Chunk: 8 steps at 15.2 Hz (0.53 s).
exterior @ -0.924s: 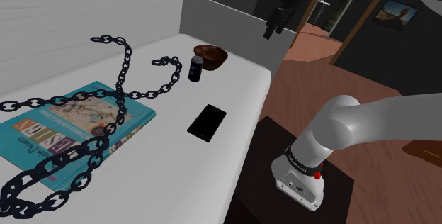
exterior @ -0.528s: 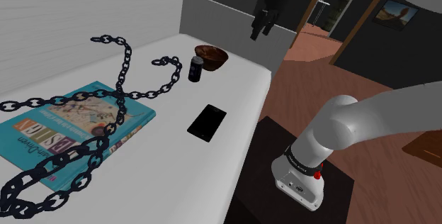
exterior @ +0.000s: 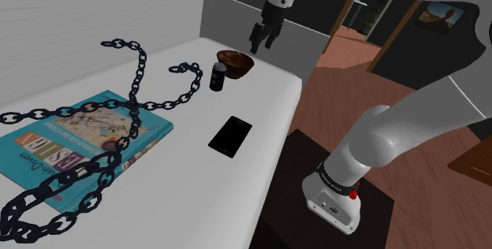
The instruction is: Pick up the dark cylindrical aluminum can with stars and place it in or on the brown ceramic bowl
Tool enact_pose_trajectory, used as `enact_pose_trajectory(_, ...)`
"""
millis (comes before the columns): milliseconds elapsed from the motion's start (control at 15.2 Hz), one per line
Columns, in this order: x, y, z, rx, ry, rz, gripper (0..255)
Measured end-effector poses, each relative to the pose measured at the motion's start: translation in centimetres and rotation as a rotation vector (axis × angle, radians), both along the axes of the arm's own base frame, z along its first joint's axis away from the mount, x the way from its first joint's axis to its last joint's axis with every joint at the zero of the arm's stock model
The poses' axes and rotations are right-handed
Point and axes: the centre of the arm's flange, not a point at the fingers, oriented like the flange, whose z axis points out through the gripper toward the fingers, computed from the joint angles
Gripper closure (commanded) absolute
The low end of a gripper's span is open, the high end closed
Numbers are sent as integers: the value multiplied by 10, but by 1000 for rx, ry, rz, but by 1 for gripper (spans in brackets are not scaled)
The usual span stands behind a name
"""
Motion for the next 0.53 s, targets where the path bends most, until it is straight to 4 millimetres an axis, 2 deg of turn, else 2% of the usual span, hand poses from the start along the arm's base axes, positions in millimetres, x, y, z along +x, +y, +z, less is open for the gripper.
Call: enact_pose_trajectory(528,93,26,-61,30,47,20,0)
